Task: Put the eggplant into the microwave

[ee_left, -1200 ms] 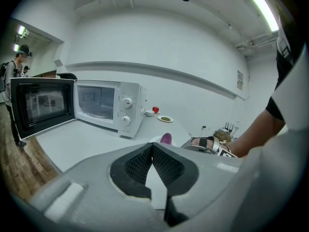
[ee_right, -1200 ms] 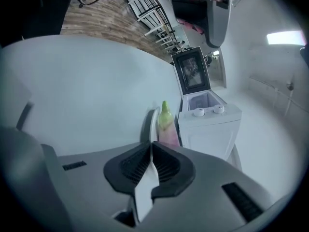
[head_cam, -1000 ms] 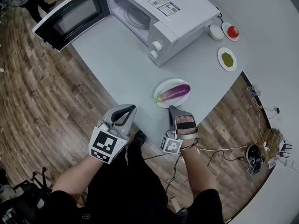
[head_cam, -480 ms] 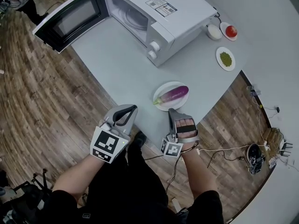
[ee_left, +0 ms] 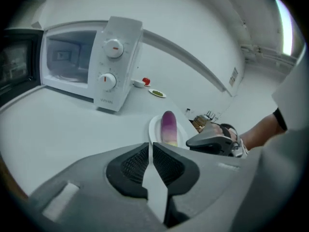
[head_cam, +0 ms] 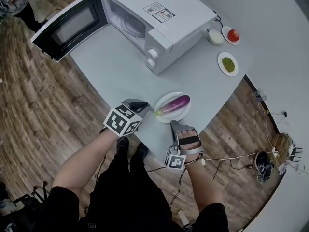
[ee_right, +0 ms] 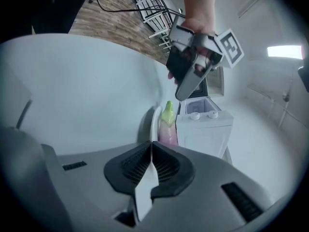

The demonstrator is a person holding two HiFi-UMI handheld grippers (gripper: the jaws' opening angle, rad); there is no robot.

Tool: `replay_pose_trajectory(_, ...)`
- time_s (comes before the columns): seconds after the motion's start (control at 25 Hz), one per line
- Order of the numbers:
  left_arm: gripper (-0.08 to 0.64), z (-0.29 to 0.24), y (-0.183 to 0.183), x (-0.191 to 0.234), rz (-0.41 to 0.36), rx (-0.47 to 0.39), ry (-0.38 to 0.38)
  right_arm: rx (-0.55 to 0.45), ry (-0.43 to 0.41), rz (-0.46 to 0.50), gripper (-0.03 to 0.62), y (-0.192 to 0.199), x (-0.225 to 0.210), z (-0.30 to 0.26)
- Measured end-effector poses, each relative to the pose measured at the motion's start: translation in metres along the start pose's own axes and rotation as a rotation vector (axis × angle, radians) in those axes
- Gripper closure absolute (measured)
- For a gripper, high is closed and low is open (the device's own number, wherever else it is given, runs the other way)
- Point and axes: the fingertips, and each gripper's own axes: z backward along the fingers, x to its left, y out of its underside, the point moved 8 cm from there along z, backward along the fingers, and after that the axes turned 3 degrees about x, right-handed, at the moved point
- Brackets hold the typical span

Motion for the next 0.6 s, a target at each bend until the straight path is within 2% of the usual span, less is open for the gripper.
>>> replay_pose_trajectory(0.12,0.539,-0.018,-0.014,0.012,0.045,0.059,0.055,-0.005,0.002,0.006,0.571,-0.001,-0.002,0.001)
replay_pose_trajectory(0.28,0.479,-0.031,-0.032,0.002,-0.037,0.102,0.107,-0.006,-0.004,0.006,0.571,0.000,-0.001,0.001)
replay_pose_trajectory(0.4,0.452,-0.044,-0.036,-0.003,-0.071,0.146,0.099,-0.008,-0.008,0.009,0.571,0.001,-0.001,0.001)
replay_pose_trajectory(0.6,0.443,-0.059,-0.038,-0.007,-0.020,0.179,0.145,-0.008,-0.010,0.008,0.571,0.001,0.000,0.001)
